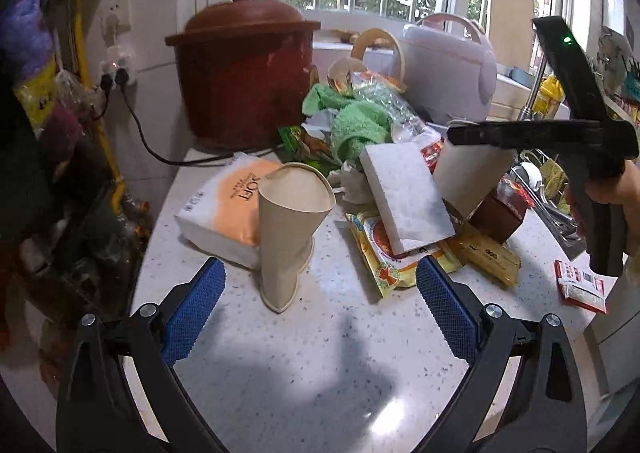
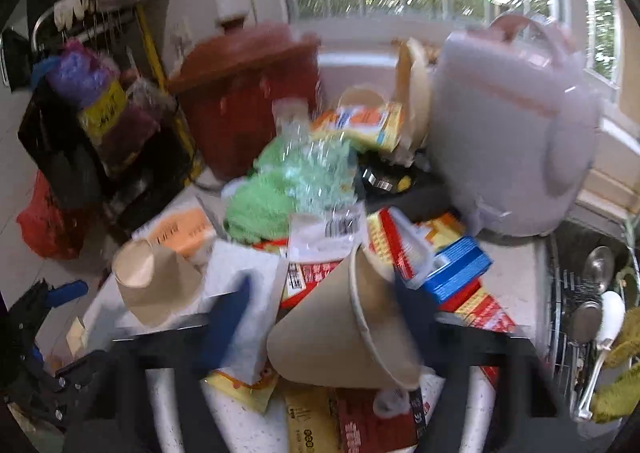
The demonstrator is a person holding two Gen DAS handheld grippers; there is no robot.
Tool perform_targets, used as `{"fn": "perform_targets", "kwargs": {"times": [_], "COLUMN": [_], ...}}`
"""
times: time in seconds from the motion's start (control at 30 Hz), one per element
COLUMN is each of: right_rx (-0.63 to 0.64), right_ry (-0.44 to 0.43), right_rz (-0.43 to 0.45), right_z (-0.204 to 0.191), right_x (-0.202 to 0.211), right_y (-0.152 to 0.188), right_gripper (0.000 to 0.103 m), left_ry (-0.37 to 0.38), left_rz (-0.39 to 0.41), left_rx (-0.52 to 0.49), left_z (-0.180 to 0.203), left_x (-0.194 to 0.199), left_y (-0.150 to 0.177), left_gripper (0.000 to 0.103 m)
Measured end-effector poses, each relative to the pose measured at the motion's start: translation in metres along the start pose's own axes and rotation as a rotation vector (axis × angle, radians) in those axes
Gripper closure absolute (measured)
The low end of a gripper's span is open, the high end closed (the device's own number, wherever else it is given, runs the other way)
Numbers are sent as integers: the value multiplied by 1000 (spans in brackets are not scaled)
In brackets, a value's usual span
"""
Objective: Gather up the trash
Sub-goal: 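Grasp a paper cup with the left tool while the right tool grasps another paper cup, then lower both paper cups into the black trash bin and open both tools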
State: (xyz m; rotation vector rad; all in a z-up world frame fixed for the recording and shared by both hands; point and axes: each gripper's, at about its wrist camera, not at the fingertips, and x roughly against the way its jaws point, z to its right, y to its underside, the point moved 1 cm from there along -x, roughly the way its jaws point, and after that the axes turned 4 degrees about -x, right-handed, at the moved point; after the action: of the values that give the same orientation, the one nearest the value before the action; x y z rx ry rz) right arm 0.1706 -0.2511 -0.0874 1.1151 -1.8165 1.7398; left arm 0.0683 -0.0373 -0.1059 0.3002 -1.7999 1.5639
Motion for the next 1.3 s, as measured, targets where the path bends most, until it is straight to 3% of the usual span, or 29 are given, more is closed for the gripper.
{"fn": "perform_targets", "kwargs": {"times": [0.03, 0.27, 0.37, 0.43, 0.47, 0.53, 0.77, 0.97, 1.1, 1.3], "right_rx": [16, 36, 17, -2, -10, -23, -64, -80, -66, -78], "right_ry": [8, -30, -35, -42, -47, -51, -61, -92, -112, -134], "right_rz": [-41, -32, -13, 4, 8, 17, 61, 112, 120, 52], "right_z": [-2, -16, -16, -14, -13, -13, -13, -20, -33, -49], "right_x": [-8, -1, 5, 11, 11, 14, 32, 75, 111, 148], "right_y": [2, 10, 13, 16, 15, 16, 17, 28, 48, 104], "right_gripper": [84, 97, 97, 97, 97, 97, 97, 97, 97, 97], "left_ry": [-3, -15, -22, -37, -40, -63, -41, -7, 21, 98], "left_rz": [-1, 27, 48, 42, 37, 31, 52, 106, 127, 54], "left_rx": [-1, -46, -55, -58, -61, -67, -50, -62, -85, -57], "left_z": [0, 4, 5, 5, 5, 4, 2, 6, 15, 25], "left_x": [-2, -26, -34, -41, -45, -51, -42, 4, 48, 99], "left_y": [0, -10, -15, -19, -21, -23, -28, -27, -8, 41], "left_gripper": [9, 9, 10, 27, 52, 53, 53, 53, 53, 53]}}
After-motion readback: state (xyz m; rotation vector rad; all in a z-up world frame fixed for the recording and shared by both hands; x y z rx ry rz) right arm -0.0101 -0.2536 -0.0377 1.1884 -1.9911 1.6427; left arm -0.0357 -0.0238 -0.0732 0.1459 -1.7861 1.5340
